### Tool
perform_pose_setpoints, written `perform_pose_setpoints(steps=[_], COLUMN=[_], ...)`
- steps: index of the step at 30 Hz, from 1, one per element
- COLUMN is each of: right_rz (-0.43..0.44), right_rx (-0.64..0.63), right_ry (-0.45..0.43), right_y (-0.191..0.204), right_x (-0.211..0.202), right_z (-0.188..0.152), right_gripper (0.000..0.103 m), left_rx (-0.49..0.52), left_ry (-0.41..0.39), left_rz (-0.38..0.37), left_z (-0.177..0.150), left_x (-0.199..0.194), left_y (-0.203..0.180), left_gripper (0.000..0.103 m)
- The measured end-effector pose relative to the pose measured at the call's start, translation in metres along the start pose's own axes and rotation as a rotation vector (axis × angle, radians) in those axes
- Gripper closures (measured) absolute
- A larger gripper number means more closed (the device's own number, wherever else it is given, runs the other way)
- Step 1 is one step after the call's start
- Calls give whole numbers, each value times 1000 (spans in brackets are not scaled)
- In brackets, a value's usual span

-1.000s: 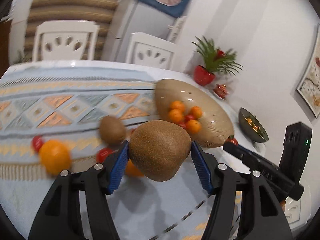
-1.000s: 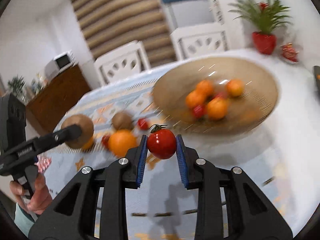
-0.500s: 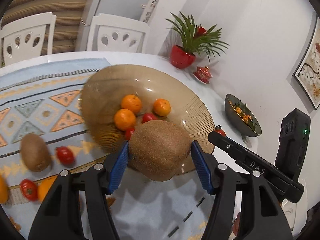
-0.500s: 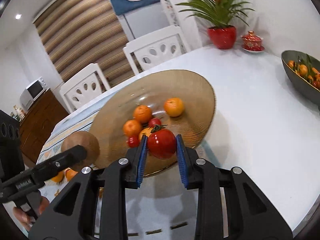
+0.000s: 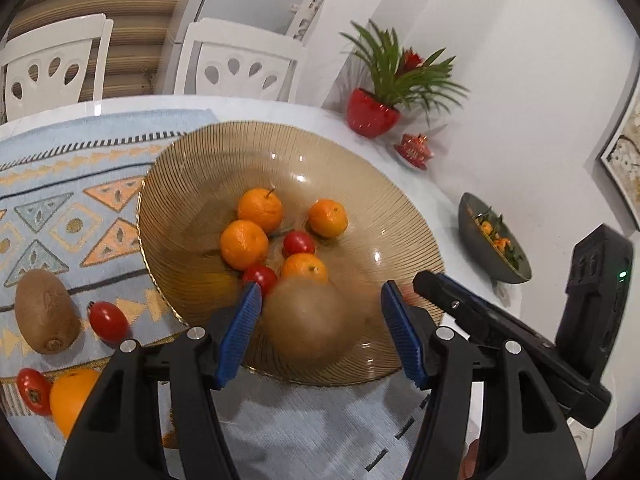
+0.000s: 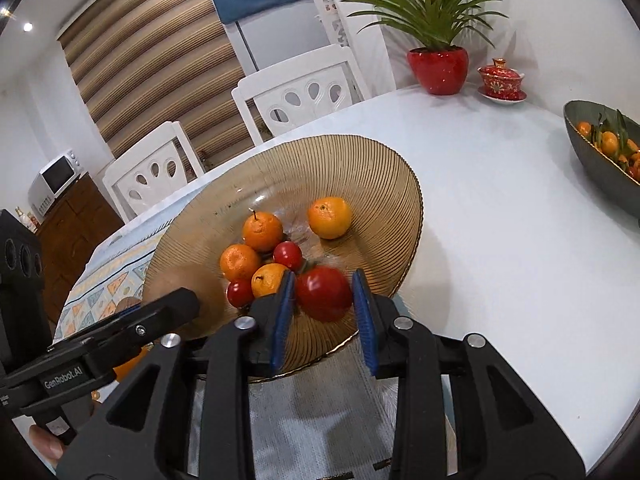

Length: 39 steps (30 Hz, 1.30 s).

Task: Organize fruits
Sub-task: 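Carry the kiwi and tomato over the glass bowl and open both grippers, then move both grippers back toward the large oranges on the tablecloth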

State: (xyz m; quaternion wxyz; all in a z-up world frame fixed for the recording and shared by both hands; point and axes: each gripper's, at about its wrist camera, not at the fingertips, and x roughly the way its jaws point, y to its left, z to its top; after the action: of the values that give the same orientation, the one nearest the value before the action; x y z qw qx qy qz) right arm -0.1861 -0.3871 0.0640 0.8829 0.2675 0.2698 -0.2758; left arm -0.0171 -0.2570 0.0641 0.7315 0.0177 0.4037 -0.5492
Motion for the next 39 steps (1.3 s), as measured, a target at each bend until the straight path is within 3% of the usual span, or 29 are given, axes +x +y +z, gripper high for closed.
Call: perform_pose_setpoints(steps=[13, 18, 25, 32, 39], right_rz=[24, 36, 93, 135, 167], right_rx=[-12, -44, -82, -153, -205], right_ry=[-1, -1, 37, 82, 134], right_y=[19, 37, 70, 115, 153], right_x=[-21, -29, -28, -18, -3], right_z=[-13, -20, -41, -66, -86], right_gripper=[67, 61, 61, 61, 59], left_rx=[-6, -28, -88, -199, -276], left_ry=[-69, -98, -155, -216, -247], left_rz=[2, 16, 66, 169, 251], left_z=[-8, -18, -37, -53, -72], left_x=[-53, -78, -122, -171, -202], left_y=[9, 21, 56, 112, 163], left_gripper=[42, 41, 36, 33, 23])
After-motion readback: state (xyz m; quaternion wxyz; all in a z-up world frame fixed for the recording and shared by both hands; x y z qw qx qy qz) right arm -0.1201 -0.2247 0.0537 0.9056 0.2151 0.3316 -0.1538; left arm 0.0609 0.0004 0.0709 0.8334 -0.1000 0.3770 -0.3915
